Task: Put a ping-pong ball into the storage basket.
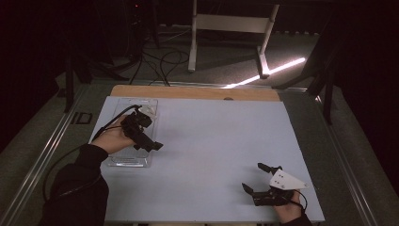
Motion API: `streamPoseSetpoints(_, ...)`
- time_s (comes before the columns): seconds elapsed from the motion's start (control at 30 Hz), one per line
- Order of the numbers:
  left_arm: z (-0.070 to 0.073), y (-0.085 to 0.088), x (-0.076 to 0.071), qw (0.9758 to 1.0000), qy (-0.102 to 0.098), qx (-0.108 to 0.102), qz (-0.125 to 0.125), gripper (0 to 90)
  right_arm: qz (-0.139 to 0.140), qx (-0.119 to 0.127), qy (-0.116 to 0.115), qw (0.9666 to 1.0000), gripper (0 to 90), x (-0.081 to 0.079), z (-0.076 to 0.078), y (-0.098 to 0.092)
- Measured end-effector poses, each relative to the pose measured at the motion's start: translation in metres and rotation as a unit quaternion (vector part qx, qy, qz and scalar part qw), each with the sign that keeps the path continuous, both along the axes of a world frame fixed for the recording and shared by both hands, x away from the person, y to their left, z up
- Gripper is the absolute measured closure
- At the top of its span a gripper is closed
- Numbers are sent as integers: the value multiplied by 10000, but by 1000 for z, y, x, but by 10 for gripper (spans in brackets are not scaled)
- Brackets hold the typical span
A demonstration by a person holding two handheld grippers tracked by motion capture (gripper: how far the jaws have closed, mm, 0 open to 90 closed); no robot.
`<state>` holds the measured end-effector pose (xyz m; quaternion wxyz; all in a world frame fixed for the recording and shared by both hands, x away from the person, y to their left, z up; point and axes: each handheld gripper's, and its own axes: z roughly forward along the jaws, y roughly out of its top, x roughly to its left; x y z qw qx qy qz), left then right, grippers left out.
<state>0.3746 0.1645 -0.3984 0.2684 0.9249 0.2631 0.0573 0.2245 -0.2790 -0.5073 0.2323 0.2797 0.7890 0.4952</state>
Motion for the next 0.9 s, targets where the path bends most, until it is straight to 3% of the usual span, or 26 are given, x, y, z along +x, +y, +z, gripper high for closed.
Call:
streamPoseSetpoints(0.3,-1,-10,-6,9993,-165,-349,-15,3,-4,15,24,10000,90,0,0,0)
streamPoseSetpoints(0.5,-2,-16,-11,9977,-168,-644,-87,3,-11,2,13,10000,90,0,0,0)
streamPoseSetpoints(0.6,-4,-20,-14,9963,-231,-828,-97,3,-9,-2,12,10000,90,0,0,0)
streamPoseSetpoints(0.73,-6,-23,-17,9922,-269,-1209,-111,3,-2,-10,5,10000,90,0,0,0)
streamPoseSetpoints(0.9,-8,-30,-22,9895,-307,-1398,-198,3,11,-33,6,10000,90,0,0,0)
